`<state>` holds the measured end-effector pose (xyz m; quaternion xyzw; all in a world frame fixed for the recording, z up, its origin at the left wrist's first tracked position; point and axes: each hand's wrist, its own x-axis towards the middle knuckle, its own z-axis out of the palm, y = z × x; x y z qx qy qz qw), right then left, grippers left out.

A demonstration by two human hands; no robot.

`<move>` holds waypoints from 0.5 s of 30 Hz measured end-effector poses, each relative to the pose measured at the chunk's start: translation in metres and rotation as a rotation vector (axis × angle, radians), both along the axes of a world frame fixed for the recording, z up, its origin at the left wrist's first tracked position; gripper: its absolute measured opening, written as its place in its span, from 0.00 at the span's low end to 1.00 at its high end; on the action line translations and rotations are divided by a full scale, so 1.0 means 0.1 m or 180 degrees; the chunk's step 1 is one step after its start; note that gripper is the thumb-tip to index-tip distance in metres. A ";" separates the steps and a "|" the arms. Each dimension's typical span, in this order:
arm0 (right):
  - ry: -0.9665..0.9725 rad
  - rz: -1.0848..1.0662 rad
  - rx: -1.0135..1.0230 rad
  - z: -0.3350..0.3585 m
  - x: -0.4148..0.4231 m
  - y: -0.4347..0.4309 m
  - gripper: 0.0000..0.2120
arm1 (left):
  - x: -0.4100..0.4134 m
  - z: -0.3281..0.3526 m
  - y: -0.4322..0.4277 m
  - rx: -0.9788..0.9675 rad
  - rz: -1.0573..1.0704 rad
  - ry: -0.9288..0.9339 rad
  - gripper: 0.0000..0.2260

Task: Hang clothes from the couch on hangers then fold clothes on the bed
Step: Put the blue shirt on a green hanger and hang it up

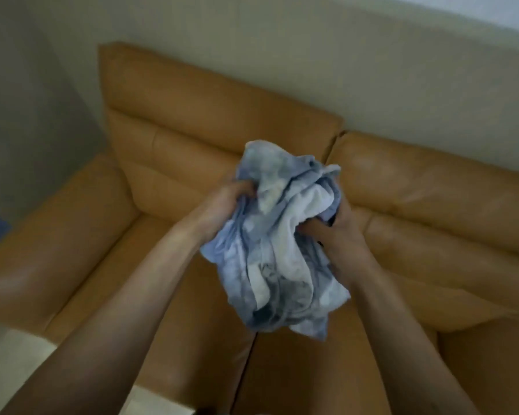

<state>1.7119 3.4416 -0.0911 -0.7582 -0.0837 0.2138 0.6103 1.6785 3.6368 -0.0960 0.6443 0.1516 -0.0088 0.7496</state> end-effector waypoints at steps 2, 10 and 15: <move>0.0127 -0.0478 0.0318 0.15 0.03 -0.06 0.15 | 0.09 0.30 -0.27 0.0467 -0.0038 -0.0323 0.08; -0.0154 -0.1438 0.1253 0.72 0.03 -0.65 0.13 | 0.08 0.75 -0.99 0.2157 -0.0563 -0.1518 0.21; -0.0510 -0.0916 0.0979 1.02 -0.01 -1.28 0.17 | 0.22 1.09 -1.07 0.2179 -0.0286 -0.1565 0.07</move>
